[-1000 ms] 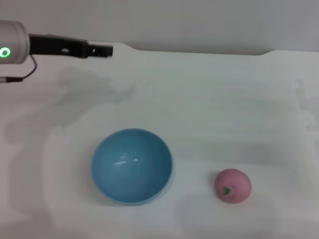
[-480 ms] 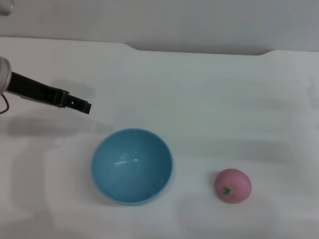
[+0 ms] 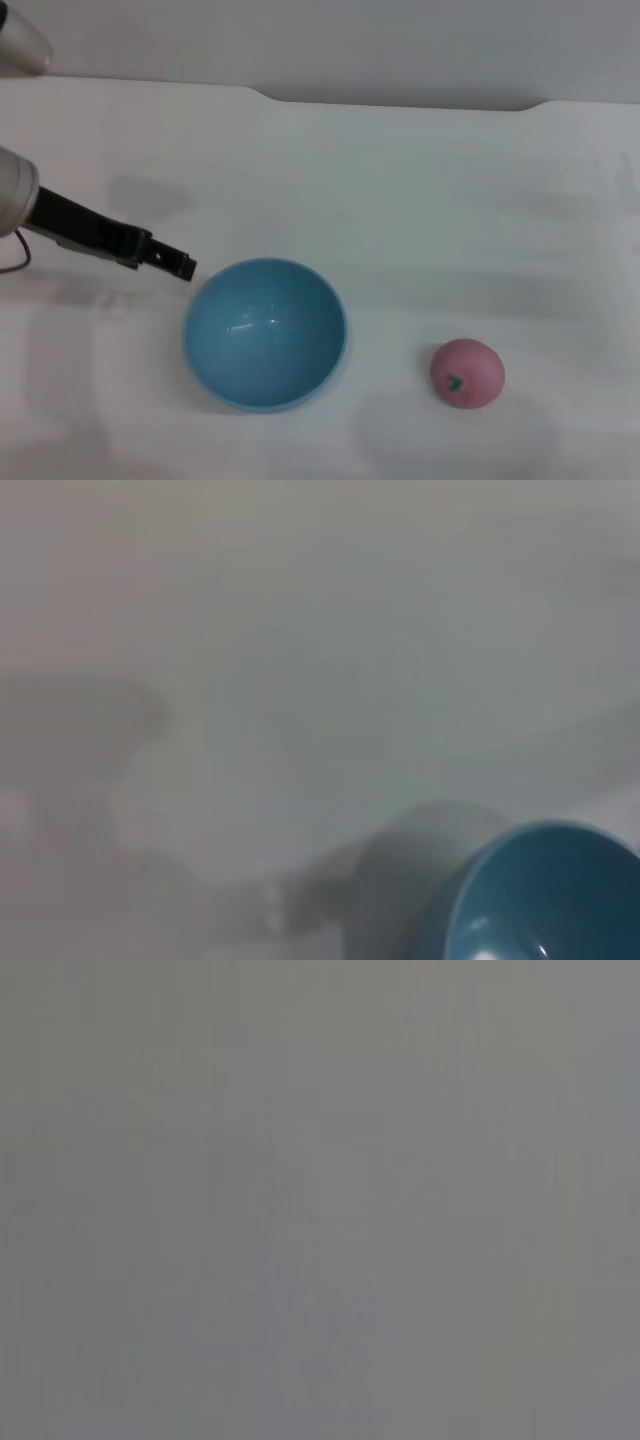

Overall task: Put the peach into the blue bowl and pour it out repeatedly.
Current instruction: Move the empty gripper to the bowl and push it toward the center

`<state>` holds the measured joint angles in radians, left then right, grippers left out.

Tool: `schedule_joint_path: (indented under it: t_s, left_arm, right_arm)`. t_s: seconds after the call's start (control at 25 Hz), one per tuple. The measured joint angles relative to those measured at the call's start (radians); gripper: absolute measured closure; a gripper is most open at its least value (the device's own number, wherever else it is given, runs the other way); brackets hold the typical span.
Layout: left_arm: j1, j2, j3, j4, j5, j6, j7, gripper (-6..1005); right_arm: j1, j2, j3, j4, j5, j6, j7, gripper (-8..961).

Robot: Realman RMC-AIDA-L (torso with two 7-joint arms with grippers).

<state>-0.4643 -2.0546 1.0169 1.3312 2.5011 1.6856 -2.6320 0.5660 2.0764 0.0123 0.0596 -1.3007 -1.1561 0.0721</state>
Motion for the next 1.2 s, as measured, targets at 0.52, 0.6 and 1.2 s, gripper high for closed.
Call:
schedule_joint_path:
  t_s: [0.52, 0.6, 1.2]
  left_arm:
    - [-0.04, -0.002, 0.045, -0.162, -0.003, -0.058, -0.001, 184]
    - [-0.043, -0.001, 0.06, -0.182, 0.0, -0.081, 0.004, 184]
    - [-0.077, 0.0, 0.088, -0.341, 0.004, -0.158, 0.06, 187]
  right_arm:
    - [-0.002, -0.001, 0.0, 0.0, 0.0, 0.0, -0.002, 310]
    - [-0.003, -0.001, 0.0, 0.0, 0.0, 0.0, -0.002, 310]
    - [-0.011, -0.001, 0.0, 0.01, 0.0, -0.001, -0.001, 310]
